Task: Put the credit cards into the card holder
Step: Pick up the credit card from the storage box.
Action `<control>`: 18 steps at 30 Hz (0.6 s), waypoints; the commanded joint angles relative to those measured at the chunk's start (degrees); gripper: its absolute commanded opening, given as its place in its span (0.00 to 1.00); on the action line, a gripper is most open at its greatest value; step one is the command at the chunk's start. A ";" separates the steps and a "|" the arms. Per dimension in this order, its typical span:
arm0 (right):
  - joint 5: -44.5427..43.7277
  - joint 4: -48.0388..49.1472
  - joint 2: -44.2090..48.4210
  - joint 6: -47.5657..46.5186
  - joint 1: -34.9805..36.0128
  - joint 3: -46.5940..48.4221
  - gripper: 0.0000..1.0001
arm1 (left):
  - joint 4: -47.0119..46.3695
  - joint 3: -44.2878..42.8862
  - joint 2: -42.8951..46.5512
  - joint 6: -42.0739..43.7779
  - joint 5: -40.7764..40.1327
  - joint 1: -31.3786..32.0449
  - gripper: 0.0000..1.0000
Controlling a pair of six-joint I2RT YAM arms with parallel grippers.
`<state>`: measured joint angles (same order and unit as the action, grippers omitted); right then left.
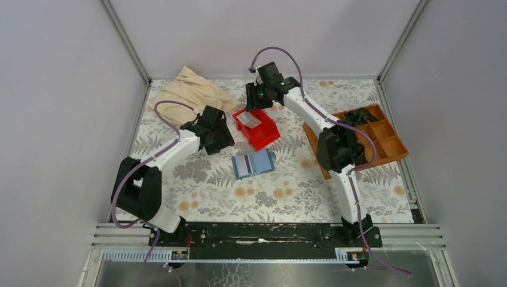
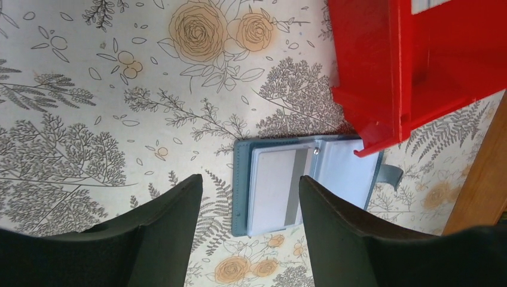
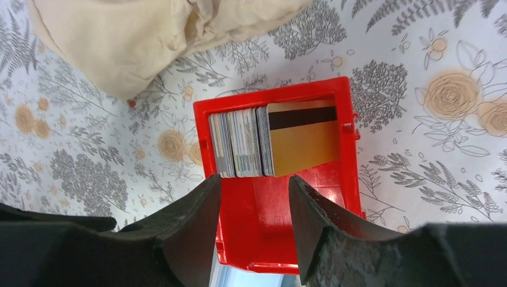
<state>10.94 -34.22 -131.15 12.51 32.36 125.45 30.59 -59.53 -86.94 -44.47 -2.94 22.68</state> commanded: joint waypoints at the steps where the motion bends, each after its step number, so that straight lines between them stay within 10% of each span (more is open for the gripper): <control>1: 5.49 -1.13 -1.84 -1.47 -0.42 3.95 0.53 | -4.88 -1.55 -2.90 -2.55 3.70 -1.58 0.68; 18: 9.20 0.52 -8.73 0.38 -2.66 7.48 0.53 | -10.16 -3.39 -9.89 -5.65 6.22 -3.34 0.68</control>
<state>17.72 -34.85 -138.87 12.43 30.44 129.19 23.83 -60.71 -95.33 -49.15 2.61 19.81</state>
